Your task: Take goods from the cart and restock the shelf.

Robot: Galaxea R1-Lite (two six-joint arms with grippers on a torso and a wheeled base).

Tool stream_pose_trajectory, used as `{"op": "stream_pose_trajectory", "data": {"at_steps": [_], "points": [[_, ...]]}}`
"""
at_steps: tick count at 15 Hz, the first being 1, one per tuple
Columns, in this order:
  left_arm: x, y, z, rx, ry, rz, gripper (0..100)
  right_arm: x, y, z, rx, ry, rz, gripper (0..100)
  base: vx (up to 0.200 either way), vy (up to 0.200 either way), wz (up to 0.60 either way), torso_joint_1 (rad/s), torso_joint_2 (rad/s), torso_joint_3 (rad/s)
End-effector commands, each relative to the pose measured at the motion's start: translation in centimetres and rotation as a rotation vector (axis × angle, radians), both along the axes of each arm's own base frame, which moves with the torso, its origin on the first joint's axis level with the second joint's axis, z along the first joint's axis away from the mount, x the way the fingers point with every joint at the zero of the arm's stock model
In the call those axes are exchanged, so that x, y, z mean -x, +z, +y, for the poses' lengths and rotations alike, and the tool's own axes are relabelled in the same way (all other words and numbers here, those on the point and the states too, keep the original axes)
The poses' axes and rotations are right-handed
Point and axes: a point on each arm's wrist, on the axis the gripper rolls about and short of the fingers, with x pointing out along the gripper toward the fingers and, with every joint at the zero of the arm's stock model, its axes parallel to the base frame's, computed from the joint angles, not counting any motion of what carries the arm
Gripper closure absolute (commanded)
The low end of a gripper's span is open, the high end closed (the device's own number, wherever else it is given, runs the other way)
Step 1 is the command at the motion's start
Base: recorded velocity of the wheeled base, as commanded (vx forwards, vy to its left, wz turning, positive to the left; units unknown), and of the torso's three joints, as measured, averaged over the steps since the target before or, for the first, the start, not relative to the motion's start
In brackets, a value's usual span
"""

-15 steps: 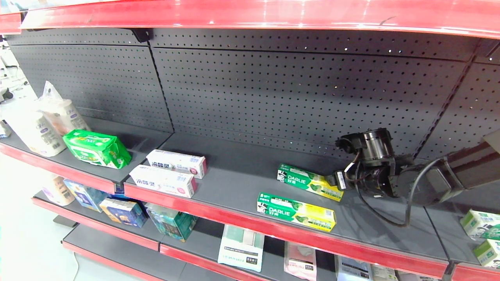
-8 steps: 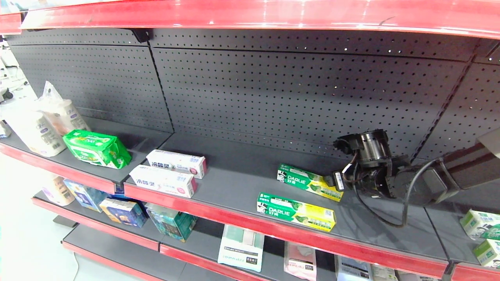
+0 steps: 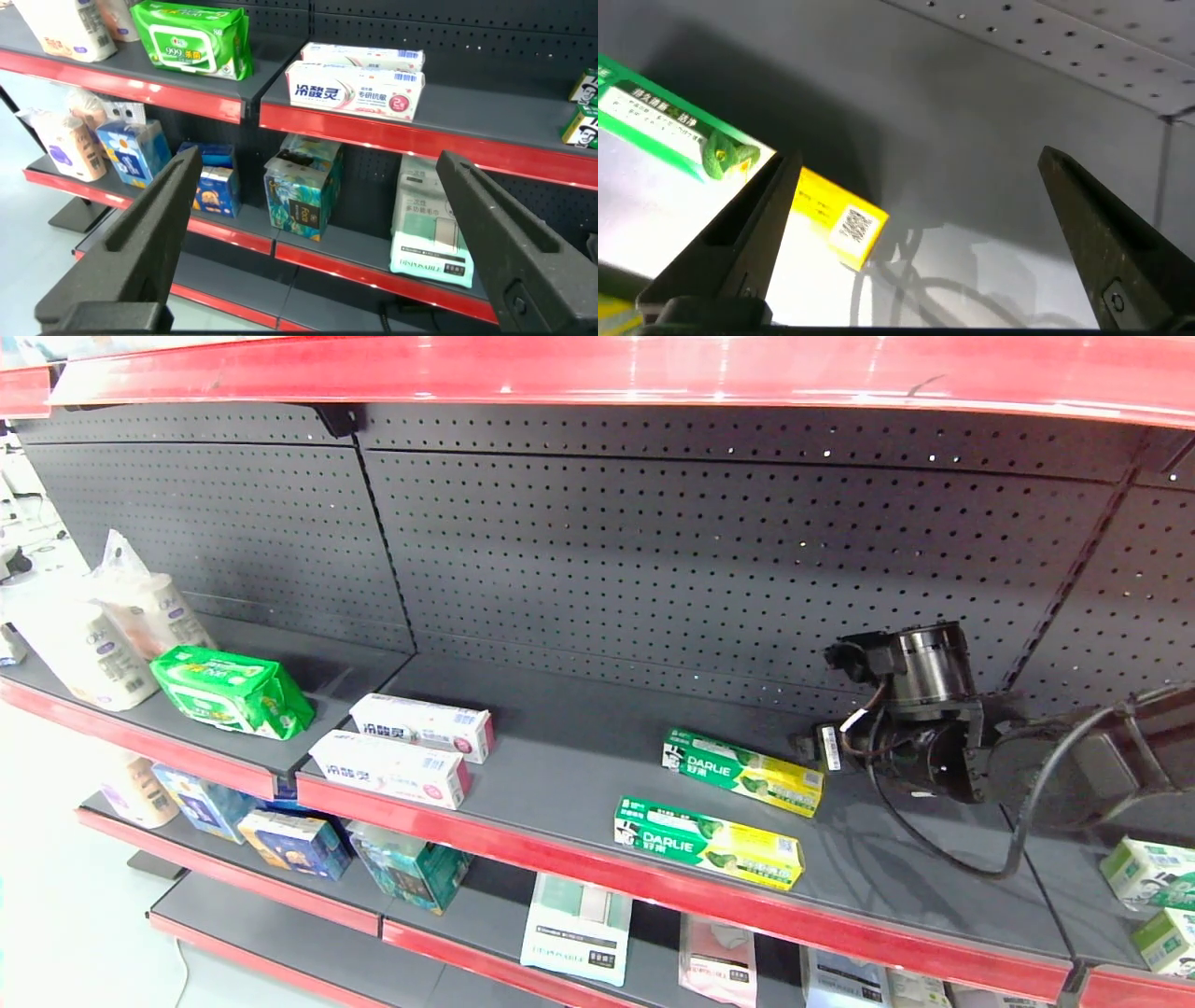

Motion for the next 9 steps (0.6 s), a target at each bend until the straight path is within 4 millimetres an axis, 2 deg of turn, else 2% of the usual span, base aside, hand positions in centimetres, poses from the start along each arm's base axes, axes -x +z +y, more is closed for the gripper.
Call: {"op": "stream_pose_trajectory", "data": {"at_steps": [1, 4, 9], "points": [[0.0, 0.0, 0.0, 0.000, 0.000, 0.000, 0, 2.6, 0.4, -0.9, 0.007, 0.007, 0.016, 0, 0.000, 0.000, 0.00, 0.000, 0.00, 0.000], [0.0, 0.0, 0.0, 0.000, 0.000, 0.000, 0, 3.7, -1.5, -1.3, 0.031, 0.011, 0.092, 0, 0.000, 0.000, 0.00, 0.000, 0.00, 0.000], [0.0, 0.0, 0.0, 0.000, 0.000, 0.000, 0, 4.3, -3.4, -0.5, 0.057, 0.047, 0.159, 0, 0.000, 0.000, 0.00, 0.000, 0.00, 0.000]]}}
